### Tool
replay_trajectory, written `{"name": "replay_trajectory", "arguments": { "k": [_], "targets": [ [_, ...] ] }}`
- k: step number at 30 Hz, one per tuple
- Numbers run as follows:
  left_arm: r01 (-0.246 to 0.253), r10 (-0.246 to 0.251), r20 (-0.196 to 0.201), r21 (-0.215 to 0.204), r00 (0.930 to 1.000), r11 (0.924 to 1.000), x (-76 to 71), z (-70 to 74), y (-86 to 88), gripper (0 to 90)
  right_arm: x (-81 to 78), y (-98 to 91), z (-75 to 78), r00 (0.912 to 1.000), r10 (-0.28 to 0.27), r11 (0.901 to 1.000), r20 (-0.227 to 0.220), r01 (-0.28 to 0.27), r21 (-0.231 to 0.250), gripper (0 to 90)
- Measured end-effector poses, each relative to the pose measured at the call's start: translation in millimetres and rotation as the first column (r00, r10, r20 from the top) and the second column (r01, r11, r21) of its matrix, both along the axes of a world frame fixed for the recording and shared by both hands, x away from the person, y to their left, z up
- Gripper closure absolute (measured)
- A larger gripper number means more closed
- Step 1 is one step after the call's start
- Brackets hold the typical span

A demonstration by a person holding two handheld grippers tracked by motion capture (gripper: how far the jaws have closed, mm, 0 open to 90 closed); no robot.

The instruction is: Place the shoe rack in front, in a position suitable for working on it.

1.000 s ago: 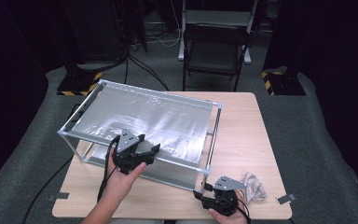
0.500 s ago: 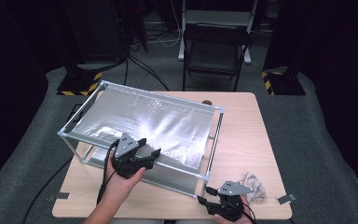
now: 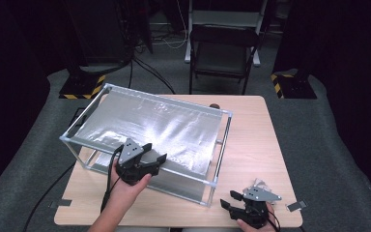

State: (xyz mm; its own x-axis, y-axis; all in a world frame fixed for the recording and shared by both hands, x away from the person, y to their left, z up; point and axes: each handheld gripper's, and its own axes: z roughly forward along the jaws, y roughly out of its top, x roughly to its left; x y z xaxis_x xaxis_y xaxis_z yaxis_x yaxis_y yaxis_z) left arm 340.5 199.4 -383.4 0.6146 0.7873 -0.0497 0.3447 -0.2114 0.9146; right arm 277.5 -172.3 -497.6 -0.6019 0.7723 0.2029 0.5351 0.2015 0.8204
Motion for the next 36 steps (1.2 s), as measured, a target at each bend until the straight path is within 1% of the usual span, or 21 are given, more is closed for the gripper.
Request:
{"name": "replay_trajectory", "arguments": {
  "k": [1,5,6,9,13,16,17,18,19,20,21,23,24,25,26,27,29,32,34,35,36],
  "targets": [
    [-0.004,0.004,0.005,-0.006,1.0,1.0,-0.2,-0.6,-0.2,34.2,1.4,-2.0,0.4,0.9998,-0.018,0.9998,-0.007,0.018,0.004,44.5],
    [0.001,-0.001,-0.001,-0.007,1.0,1.0,-0.5,-0.5,0.6,34.1,9.3,-10.9,2.0,0.9978,-0.064,0.9978,-0.014,0.065,0.015,44.3],
    [-0.003,0.003,0.005,-0.01,1.0,0.9999,-0.7,-0.8,0.2,34.1,10.7,-12.7,2.5,0.9968,-0.078,0.9967,-0.02,0.078,0.019,44.4],
    [0.003,-0.002,0.004,-0.009,1.0,1.0,-2.2,-1.0,-0.2,34.1,13.3,-18.1,2.6,0.9932,-0.116,0.9931,-0.016,0.116,0.018,44.4],
    [0.004,-0.004,0.014,-0.017,0.9999,0.9999,-3.2,-2.4,-0.6,34.1,13.4,-25.6,0.6,0.9862,-0.165,0.9862,-0.005,0.165,-0.01,44.2],
    [0.006,-0.006,0.014,-0.016,0.9999,0.9999,-3.4,-2.4,-0.5,34.1,14.3,-31.6,-2.0,0.9808,-0.195,0.9807,-0.008,0.195,-0.017,43.9],
    [0.006,-0.006,0.014,-0.016,0.9999,0.9999,-3.4,-2.4,-0.5,34.1,14.3,-31.6,-2.0,0.9808,-0.195,0.9807,-0.008,0.195,-0.017,43.9],
    [0.008,-0.008,0.016,-0.015,0.9998,0.9999,-3.3,-2.5,-0.4,34.1,15.0,-34.9,-3.5,0.9758,-0.219,0.9754,-0.001,0.219,-0.028,43.4],
    [0.009,-0.009,0.016,-0.016,0.9998,0.9998,-3.1,-2.7,-0.4,34.1,15.3,-36.9,-3.7,0.9753,-0.221,0.9746,0.001,0.221,-0.038,43.1],
    [0.009,-0.009,0.011,-0.022,0.9999,0.9997,-3.2,-3.1,-0.5,34.1,15.5,-38.2,-4.1,0.9732,-0.23,0.9725,0.004,0.23,-0.037,42.6],
    [0.009,-0.009,0.011,-0.022,0.9999,0.9997,-3.2,-3.1,-0.5,34.1,15.5,-38.2,-4.1,0.9732,-0.23,0.9725,0.004,0.23,-0.037,42.6],
    [0.014,-0.013,0.016,-0.023,0.9998,0.9996,-2.9,-3.8,0.1,34.1,16.3,-43.0,-2.8,0.9679,-0.251,0.967,0.008,0.251,-0.041,41.2],
    [0.008,-0.008,0.01,-0.036,0.9999,0.9993,-3.6,-4.2,-0.8,34.1,16.7,-44.4,-2.2,0.9648,-0.263,0.9639,0.011,0.263,-0.042,40.7],
    [0.01,-0.009,0.012,-0.033,0.9999,0.9994,-3.5,-4.2,-0.5,34.1,17.0,-46.0,-1.5,0.9609,-0.276,0.9598,0.018,0.277,-0.045,40.3],
    [0.013,-0.012,0.016,-0.026,0.9998,0.9996,-3.3,-4.0,0.2,34.1,17.3,-48.1,-0.7,0.9593,-0.281,0.9578,0.026,0.282,-0.055,40.0],
    [0.013,-0.012,0.016,-0.026,0.9998,0.9996,-3.4,-4.0,0.3,34.1,17.3,-50.1,-0.2,0.9557,-0.292,0.9532,0.033,0.294,-0.07,39.8],
    [0.016,-0.016,0.01,-0.03,0.9998,0.9994,-4.4,-3.9,0.4,34.1,18.2,-53.7,-0.1,0.9483,-0.315,0.9447,0.039,0.317,-0.083,39.6],
    [0.024,-0.024,0.01,-0.027,0.9997,0.9993,-5.3,-3.7,1.2,34.1,18.8,-61.1,-0.3,0.9385,-0.343,0.935,0.037,0.345,-0.081,39.1],
    [0.025,-0.025,0.016,-0.024,0.9996,0.9994,-5.2,-4.1,1.8,34.1,18.6,-65.7,-0.9,0.9315,-0.361,0.9283,0.045,0.363,-0.078,38.8],
    [0.027,-0.026,0.015,-0.024,0.9995,0.9993,-5.2,-4.1,2.0,34.1,18.5,-68.1,-1.0,0.9298,-0.365,0.9258,0.048,0.368,-0.086,38.7],
    [0.027,-0.026,0.014,-0.026,0.9996,0.9993,-5.1,-4.2,2.0,34.1,17.8,-70.0,-1.1,0.9248,-0.377,0.9199,0.049,0.38,-0.095,38.5]
  ]
}}
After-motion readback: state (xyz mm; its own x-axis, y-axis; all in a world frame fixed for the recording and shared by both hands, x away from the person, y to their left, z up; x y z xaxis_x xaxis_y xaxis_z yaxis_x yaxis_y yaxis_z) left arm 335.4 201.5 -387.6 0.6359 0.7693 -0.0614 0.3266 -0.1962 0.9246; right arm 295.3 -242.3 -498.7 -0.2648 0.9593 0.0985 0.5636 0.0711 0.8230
